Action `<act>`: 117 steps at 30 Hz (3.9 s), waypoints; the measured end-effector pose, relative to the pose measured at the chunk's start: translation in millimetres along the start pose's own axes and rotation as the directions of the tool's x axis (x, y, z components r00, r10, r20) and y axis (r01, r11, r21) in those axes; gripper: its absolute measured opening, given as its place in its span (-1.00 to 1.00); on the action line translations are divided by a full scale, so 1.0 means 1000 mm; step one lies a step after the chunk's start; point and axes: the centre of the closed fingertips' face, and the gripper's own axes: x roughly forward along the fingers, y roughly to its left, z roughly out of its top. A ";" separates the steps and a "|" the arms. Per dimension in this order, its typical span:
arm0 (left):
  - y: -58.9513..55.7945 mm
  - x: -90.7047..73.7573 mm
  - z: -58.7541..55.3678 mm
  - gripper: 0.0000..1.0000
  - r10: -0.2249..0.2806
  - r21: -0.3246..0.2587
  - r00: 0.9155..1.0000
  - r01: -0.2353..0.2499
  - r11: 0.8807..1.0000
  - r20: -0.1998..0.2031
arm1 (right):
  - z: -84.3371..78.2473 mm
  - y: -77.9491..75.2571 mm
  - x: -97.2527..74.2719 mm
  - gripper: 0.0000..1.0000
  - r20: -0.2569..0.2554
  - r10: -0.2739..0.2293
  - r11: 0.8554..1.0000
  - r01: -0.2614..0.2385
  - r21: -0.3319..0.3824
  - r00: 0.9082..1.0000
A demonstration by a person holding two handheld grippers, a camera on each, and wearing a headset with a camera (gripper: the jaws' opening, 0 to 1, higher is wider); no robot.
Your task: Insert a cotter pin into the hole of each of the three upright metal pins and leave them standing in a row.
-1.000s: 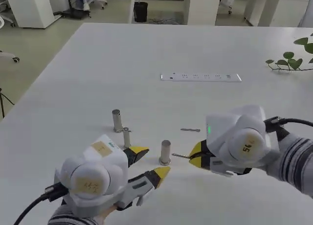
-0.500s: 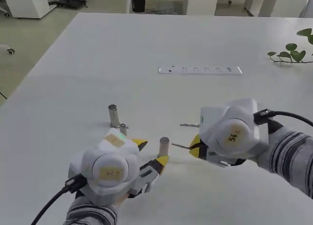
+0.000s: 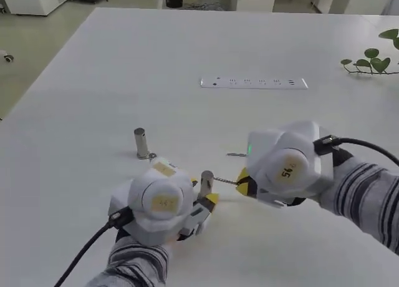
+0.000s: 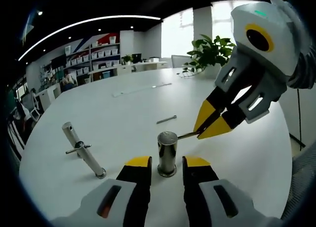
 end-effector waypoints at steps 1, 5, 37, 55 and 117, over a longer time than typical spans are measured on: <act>0.000 0.002 -0.001 -0.58 0.004 0.001 1.000 -0.004 1.000 -0.009 | 0.000 0.000 0.000 -1.00 -0.001 0.000 1.000 0.000 -0.002 1.000; 0.001 0.006 -0.002 -0.65 0.012 -0.027 1.000 -0.012 1.000 -0.009 | 0.001 -0.001 -0.001 -1.00 -0.003 -0.001 1.000 0.001 -0.012 1.000; 0.002 0.010 -0.007 -0.81 0.065 -0.046 0.998 -0.065 0.997 0.000 | 0.026 -0.001 0.001 -1.00 0.042 0.006 0.997 -0.003 -0.072 0.999; 0.003 0.010 -0.008 -0.81 0.092 -0.090 0.996 -0.092 0.992 -0.010 | 0.041 -0.001 0.008 -1.00 0.058 -0.001 0.994 0.008 -0.113 0.998; 0.010 0.016 -0.005 -0.82 0.113 -0.076 0.994 -0.113 0.991 -0.011 | 0.010 -0.021 -0.022 -0.85 0.160 -0.212 0.896 0.126 0.426 0.964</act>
